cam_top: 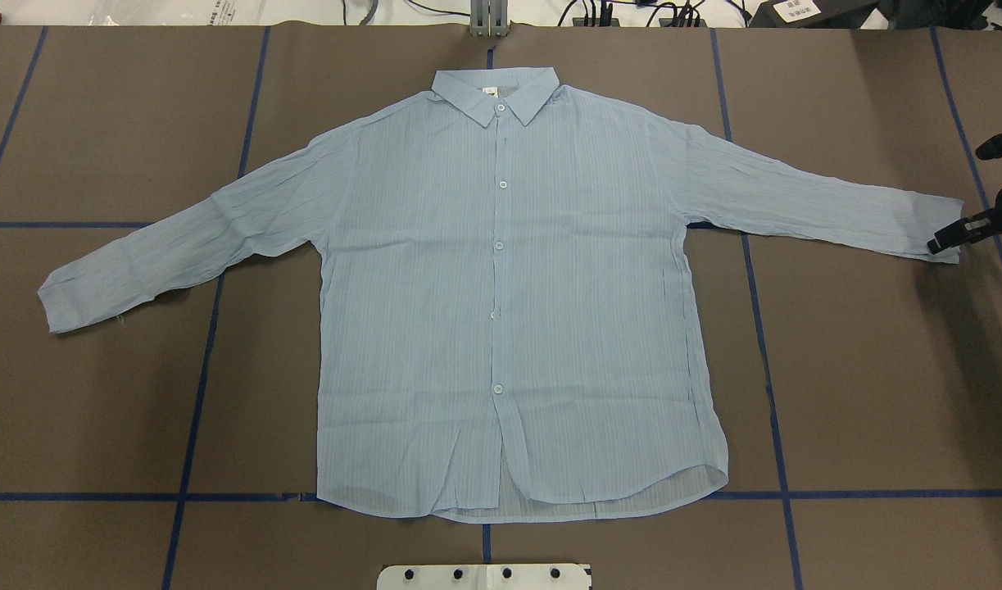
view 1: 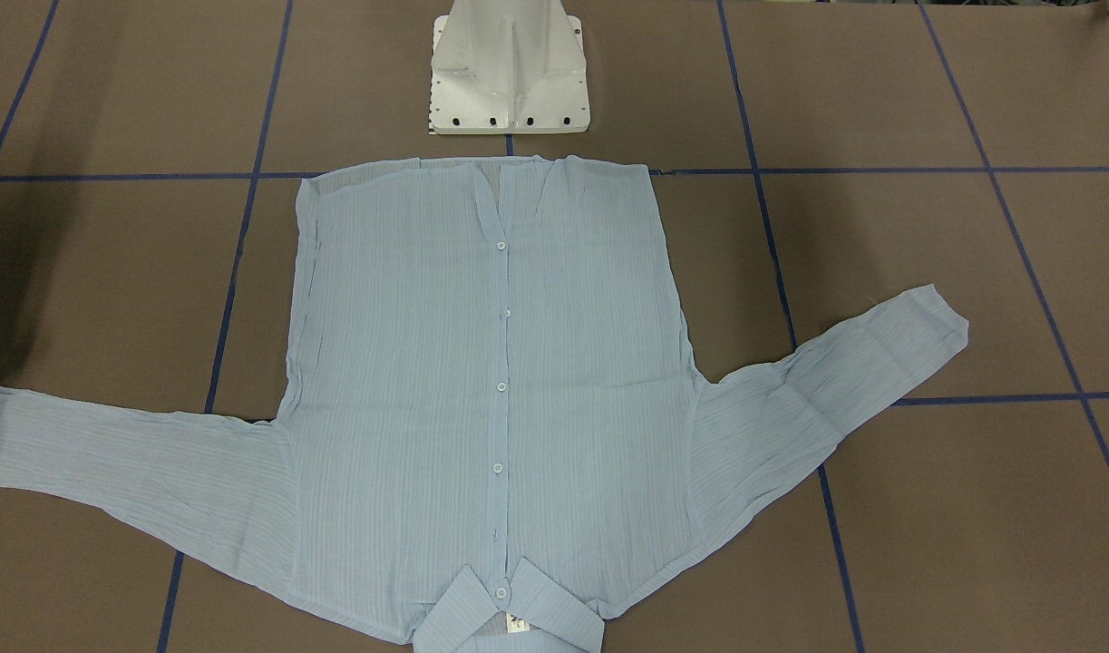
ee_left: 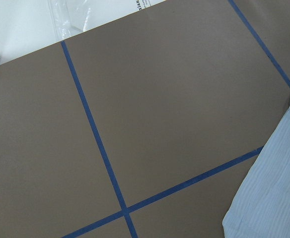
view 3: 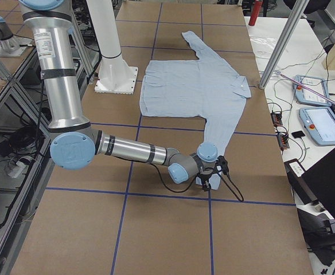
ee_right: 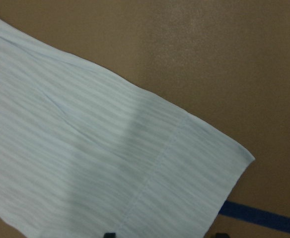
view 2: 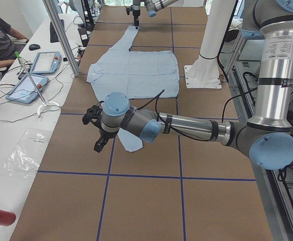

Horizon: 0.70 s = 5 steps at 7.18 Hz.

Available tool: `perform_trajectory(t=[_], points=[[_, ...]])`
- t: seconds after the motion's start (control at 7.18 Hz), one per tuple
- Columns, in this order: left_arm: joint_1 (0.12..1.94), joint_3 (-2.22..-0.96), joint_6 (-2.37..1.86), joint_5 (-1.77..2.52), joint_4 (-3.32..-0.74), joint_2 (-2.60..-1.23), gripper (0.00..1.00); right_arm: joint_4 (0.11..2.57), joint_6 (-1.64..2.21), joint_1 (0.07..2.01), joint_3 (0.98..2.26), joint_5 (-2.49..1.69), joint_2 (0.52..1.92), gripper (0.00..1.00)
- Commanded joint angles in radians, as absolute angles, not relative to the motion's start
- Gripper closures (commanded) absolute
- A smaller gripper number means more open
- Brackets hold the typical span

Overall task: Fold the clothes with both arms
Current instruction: 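Close the right gripper on the sleeve cuff and lift it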

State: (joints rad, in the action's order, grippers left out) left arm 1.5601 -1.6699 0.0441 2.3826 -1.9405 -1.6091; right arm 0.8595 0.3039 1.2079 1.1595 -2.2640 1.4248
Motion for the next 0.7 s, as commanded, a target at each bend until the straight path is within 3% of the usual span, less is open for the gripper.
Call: perform_trajectory(t=[0.0, 0.56], points=[[1.560, -1.672, 0.043, 2.384, -1.940, -1.609, 0.01, 0.861, 0.302, 1.207, 1.161, -2.281, 1.431, 0.42], [1.560, -1.672, 0.043, 2.384, -1.940, -1.609, 0.01, 0.861, 0.302, 1.213, 1.164, -2.298, 1.440, 0.49]])
